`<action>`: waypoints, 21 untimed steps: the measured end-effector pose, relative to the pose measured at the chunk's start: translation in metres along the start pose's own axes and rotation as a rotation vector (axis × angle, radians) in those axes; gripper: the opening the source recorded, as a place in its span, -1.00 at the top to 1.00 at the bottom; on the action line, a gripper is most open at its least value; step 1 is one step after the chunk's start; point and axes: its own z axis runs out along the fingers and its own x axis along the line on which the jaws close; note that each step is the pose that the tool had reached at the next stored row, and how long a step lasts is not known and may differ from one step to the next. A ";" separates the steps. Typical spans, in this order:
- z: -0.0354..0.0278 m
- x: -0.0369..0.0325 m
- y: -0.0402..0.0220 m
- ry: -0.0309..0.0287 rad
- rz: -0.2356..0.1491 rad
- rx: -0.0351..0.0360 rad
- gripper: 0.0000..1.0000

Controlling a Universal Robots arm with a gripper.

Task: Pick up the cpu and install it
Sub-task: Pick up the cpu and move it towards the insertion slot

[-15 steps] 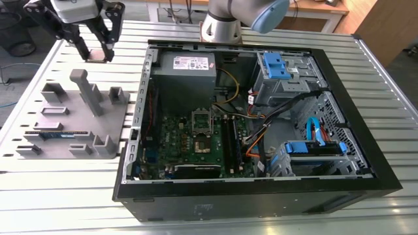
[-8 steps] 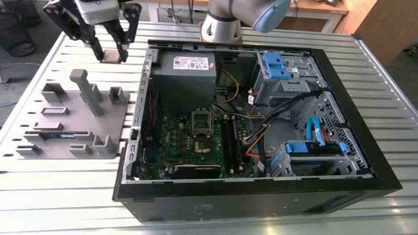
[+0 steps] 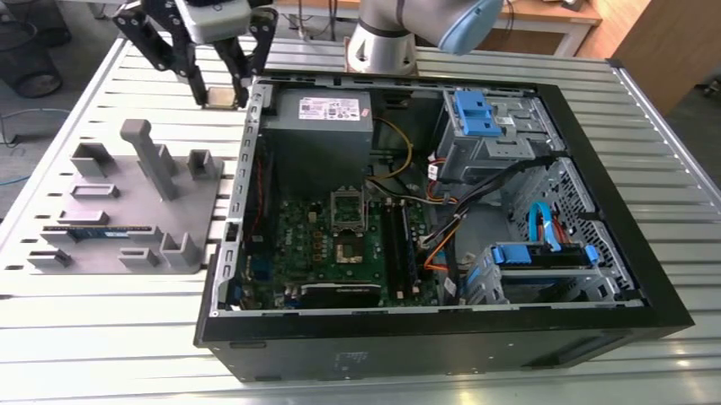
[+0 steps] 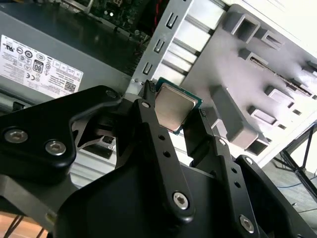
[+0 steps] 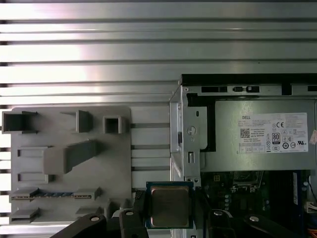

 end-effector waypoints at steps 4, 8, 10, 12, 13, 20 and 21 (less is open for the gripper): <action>0.0004 -0.0146 0.0005 0.0008 0.000 -0.0001 0.06; 0.0006 -0.0284 0.0010 0.0018 0.000 0.0000 0.06; 0.0008 -0.0352 0.0013 0.0022 0.000 -0.0001 0.06; 0.0010 -0.0421 0.0015 0.0027 0.000 0.0000 0.06; 0.0010 -0.0454 0.0016 0.0031 0.000 0.0000 0.06; 0.0016 -0.0698 0.0025 0.0052 0.000 0.0000 0.06; 0.0016 -0.0735 0.0026 0.0055 0.000 0.0001 0.06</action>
